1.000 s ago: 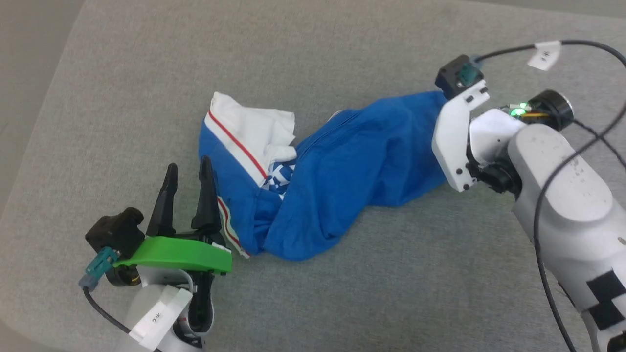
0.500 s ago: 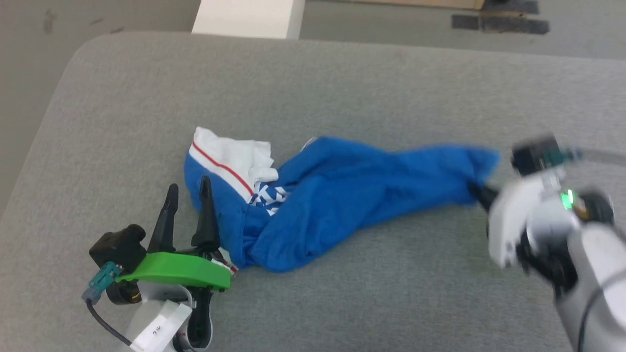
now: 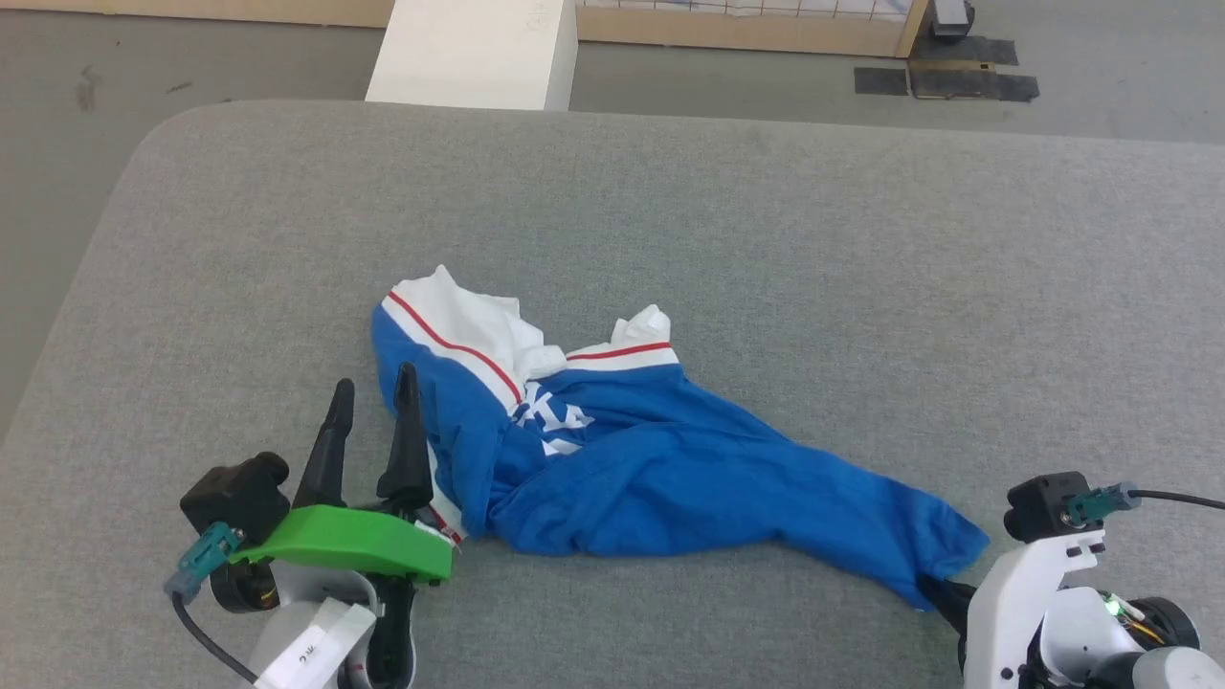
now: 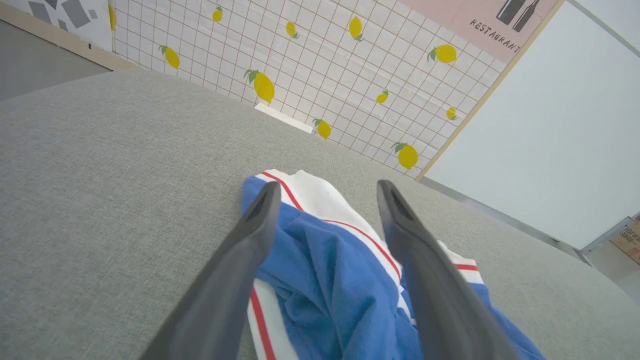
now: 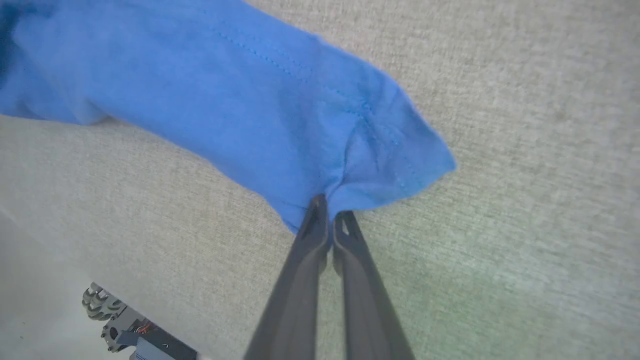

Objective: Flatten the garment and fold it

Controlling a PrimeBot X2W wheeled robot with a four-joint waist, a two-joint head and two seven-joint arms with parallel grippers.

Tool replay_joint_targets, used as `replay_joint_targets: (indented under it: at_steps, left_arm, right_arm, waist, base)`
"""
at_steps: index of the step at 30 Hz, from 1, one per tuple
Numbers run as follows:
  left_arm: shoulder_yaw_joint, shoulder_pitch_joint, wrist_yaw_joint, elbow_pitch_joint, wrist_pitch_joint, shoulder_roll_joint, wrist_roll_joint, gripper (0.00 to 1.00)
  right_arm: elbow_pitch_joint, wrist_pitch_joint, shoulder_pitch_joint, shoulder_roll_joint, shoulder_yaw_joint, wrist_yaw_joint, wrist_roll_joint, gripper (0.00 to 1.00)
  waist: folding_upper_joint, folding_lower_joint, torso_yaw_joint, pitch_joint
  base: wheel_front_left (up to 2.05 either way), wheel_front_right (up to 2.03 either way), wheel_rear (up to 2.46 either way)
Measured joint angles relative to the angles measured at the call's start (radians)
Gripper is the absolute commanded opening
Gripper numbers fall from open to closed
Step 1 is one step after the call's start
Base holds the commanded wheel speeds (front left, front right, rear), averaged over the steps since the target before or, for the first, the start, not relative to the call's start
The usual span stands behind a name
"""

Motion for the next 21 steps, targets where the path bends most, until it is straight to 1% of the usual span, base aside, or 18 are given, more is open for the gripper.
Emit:
replay_joint_targets:
  at_steps: [1, 2, 4, 8, 12, 14, 18, 21]
  left_arm:
    - [0.000, 0.000, 0.000, 0.000, 0.002, 0.001, 0.000, 1.00]
    - [0.002, 0.001, 0.004, 0.000, 0.003, 0.006, -0.001, 1.00]
    - [0.002, 0.005, 0.008, -0.001, 0.004, 0.011, -0.001, 1.00]
    - [0.002, 0.018, 0.012, -0.009, 0.013, 0.018, -0.001, 1.00]
    - [0.001, 0.024, 0.017, -0.016, 0.020, 0.023, -0.001, 1.00]
    - [-0.001, 0.024, 0.018, -0.018, 0.021, 0.024, -0.002, 1.00]
    - [-0.004, 0.027, 0.027, -0.018, 0.038, 0.025, -0.003, 1.00]
    - [-0.013, 0.029, 0.039, -0.013, 0.068, 0.029, -0.002, 1.00]
  right_arm:
    - [-0.008, -0.008, 0.003, 0.003, -0.004, 0.000, -0.004, 1.00]
    - [-0.044, -0.064, 0.002, 0.012, -0.029, 0.000, -0.019, 1.00]
    - [-0.069, -0.126, -0.009, 0.018, -0.054, 0.000, -0.026, 1.00]
    - [-0.117, -0.300, -0.061, 0.027, -0.103, 0.000, -0.059, 1.00]
    - [-0.126, -0.471, -0.085, 0.041, -0.143, 0.000, -0.096, 1.00]
    - [-0.117, -0.534, -0.086, 0.047, -0.154, 0.000, -0.113, 1.00]
    - [-0.070, -0.607, -0.086, 0.068, -0.165, 0.000, -0.133, 1.00]
    - [-0.045, -0.621, -0.086, 0.073, -0.164, 0.000, -0.135, 1.00]
  waist:
    - [0.0000, 0.0000, -0.001, -0.002]
    - [0.0000, 0.0000, -0.004, -0.011]
    - [0.0000, 0.0000, -0.007, -0.020]
    - [0.0000, 0.0000, -0.013, -0.038]
    - [0.0000, 0.0000, -0.019, -0.051]
    - [0.0000, 0.0000, -0.020, -0.054]
    - [0.0000, 0.0000, -0.022, -0.054]
    - [0.0000, 0.0000, -0.023, -0.047]
  base:
    - [0.00, 0.00, 0.00]
    - [0.00, 0.00, 0.00]
    - [0.00, 0.00, 0.00]
    - [0.00, 0.00, 0.00]
    - [0.00, 0.00, 0.00]
    - [0.00, 0.00, 0.00]
    - [0.00, 0.00, 0.00]
    - [0.00, 0.00, 0.00]
